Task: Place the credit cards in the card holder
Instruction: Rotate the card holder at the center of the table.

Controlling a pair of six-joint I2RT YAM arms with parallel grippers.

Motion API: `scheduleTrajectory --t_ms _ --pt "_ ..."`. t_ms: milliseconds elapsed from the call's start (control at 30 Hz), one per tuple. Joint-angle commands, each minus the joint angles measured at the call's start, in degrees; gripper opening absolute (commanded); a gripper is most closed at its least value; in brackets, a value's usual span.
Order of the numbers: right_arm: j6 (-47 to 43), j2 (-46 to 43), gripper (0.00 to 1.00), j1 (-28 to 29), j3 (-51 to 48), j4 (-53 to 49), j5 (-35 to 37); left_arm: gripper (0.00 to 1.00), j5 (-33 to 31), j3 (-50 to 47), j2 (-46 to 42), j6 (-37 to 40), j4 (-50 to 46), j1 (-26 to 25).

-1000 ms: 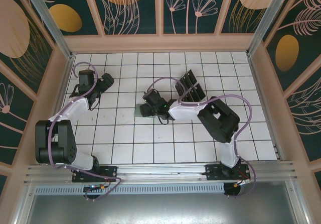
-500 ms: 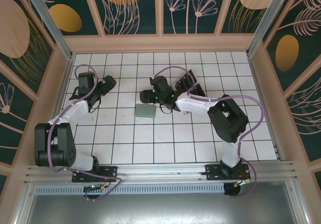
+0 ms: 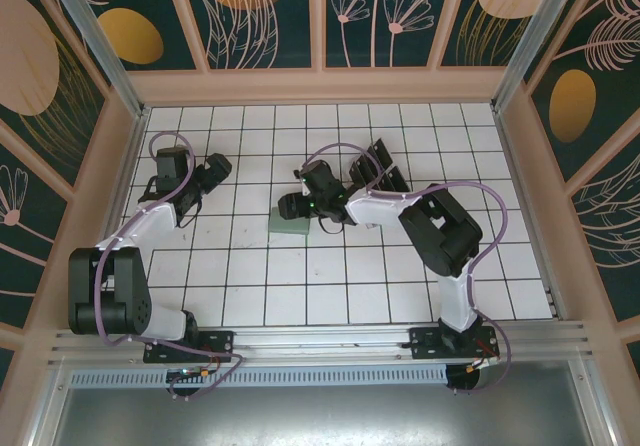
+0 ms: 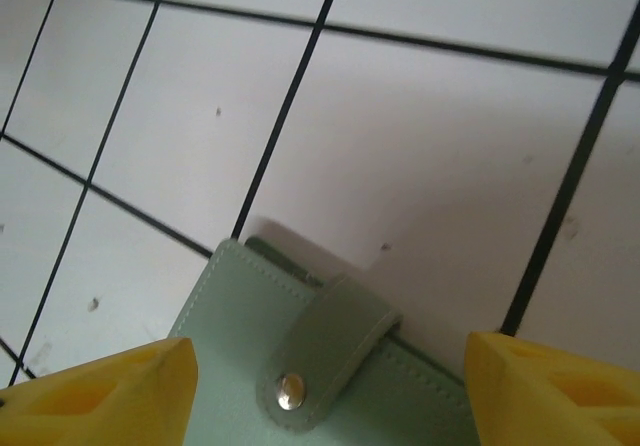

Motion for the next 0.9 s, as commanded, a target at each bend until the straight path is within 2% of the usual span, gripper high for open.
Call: scheduleTrajectory --t_ms 0,267,300,433,600,867 --pt "-0.87 -1.74 0.7 2.05 -1.97 0.66 -3.4 0.99 0.9 -0.07 -0.04 -0.41 1.53 0.19" --pt "0.81 -7.85 0.65 8.74 -6.24 -1.77 -5.05 0.99 1.17 0.43 0.93 -0.19 1.79 0.21" --pt "0.97 -8.95 0.66 9.72 -6.61 -2.19 -3.88 0.99 1.17 0.58 1.09 -0.15 1.79 0.21" --pt "0.37 -11.11 0.71 12.22 -5.65 -6.71 8.15 0.98 1.36 0.98 1.54 -0.14 1.87 0.16" --pt "-0.7 -7.78 0.75 12.93 -1.78 -9.53 17.69 0.98 1.54 1.07 1.89 -0.49 2.15 0.25" --pt "-5.91 2.17 0.77 13.9 6.98 -9.46 22.61 0.99 1.21 0.67 1.8 -0.39 1.79 0.21"
